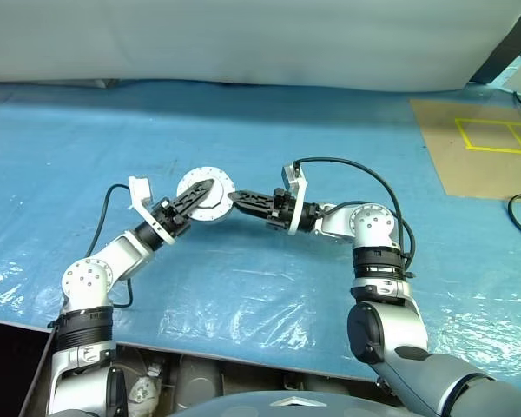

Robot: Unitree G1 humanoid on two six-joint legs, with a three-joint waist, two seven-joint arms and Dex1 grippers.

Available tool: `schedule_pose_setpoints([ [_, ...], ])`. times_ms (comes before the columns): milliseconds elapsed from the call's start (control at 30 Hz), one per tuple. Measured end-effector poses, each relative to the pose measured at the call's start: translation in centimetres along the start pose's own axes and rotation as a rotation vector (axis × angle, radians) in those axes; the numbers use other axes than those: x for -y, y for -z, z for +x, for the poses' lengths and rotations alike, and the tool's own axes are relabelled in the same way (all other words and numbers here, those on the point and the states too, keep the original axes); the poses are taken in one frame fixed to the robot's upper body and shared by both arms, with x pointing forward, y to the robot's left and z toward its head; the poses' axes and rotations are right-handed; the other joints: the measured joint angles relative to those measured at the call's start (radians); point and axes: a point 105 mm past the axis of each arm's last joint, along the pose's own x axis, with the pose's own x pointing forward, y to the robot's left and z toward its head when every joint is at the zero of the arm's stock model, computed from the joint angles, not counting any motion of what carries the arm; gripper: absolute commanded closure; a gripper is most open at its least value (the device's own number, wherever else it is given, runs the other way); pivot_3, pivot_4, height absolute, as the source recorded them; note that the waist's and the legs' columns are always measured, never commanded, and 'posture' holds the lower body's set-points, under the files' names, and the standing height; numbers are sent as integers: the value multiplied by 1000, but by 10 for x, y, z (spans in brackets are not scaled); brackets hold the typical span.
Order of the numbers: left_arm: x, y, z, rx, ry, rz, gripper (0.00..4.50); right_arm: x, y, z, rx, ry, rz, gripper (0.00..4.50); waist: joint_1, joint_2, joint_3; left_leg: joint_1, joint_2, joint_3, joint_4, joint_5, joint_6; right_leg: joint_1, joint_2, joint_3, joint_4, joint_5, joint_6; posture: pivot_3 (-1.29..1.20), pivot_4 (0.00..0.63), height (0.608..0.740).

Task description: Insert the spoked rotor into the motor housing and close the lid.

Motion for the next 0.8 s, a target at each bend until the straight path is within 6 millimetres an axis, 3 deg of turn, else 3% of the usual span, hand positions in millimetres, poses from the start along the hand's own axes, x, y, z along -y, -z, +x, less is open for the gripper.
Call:
schedule_pose_setpoints([
  [400, 1, 0, 2, 6, 8, -4, 1669, -1, -2, 3, 33, 17, -77, 3244, 0, 0, 0, 0, 0, 0, 1, 0, 0, 0, 0, 0, 0, 0, 0, 0, 150, 740],
  [600, -2, 7, 2, -29, -11, -18, 1669, 2, -9, 2, 83, 60, -103, 1408, 1, 0, 0, 1, 0, 0, 1, 0, 0, 2, 0, 0, 0, 0, 1, 0, 150, 740],
  [800, -3, 8, 4, -33, -19, -21, 1669, 3, -7, -1, 66, 61, -82, 1408, -1, 0, 0, 1, 0, 0, 2, 0, 0, 2, 0, 0, 1, 1, 1, 0, 150, 740],
])
